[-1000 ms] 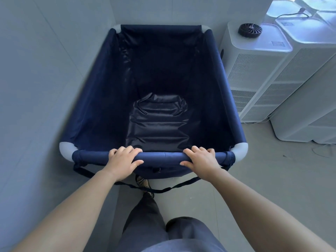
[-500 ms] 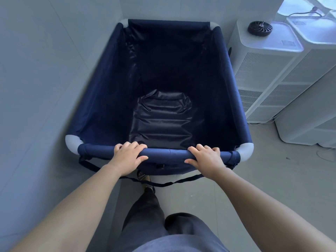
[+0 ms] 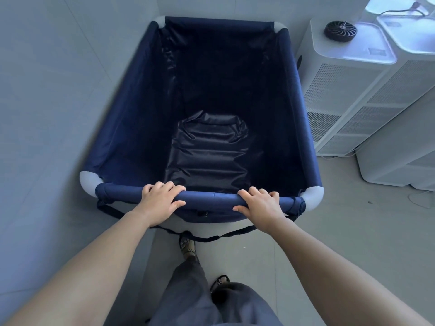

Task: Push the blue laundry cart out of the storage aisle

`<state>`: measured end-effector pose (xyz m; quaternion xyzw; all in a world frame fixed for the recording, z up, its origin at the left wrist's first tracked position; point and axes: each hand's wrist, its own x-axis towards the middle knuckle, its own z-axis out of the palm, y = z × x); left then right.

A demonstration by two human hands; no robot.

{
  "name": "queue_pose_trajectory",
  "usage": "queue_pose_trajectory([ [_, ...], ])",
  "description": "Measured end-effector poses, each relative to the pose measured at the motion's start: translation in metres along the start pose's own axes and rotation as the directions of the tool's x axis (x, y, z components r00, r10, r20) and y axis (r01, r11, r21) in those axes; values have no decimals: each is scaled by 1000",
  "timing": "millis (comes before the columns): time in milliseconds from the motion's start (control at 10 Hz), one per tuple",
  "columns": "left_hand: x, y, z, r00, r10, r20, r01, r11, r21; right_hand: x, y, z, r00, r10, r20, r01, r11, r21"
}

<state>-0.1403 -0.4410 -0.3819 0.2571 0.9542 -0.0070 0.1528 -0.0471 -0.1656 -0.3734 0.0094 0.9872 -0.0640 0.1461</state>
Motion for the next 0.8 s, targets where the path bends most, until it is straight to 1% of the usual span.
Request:
queue_pose_trajectory([
  [200,-4,2,-3,1000,-5,-19,5,1000,-13,1,-1,-1,1000,18,16,-19,1000,25],
  [400,-8,6,-12,999,-32,19,34,993,-116,-4,-4,1,998,44,-33,-41,996,84],
  [600,-26,24,-15,995,-37,-87,26,992,-126,-13,-10,-5,989,8,-148,9,993,117],
  [700,-43,37,-18,988,-21,-154,0,991,-135,-26,-19,-9,983,14,-183,12,990,143],
  [800,-60,46,-21,970,-14,-243,-12,994,-106,-41,-28,-8,972,-2,-236,37,989,144],
])
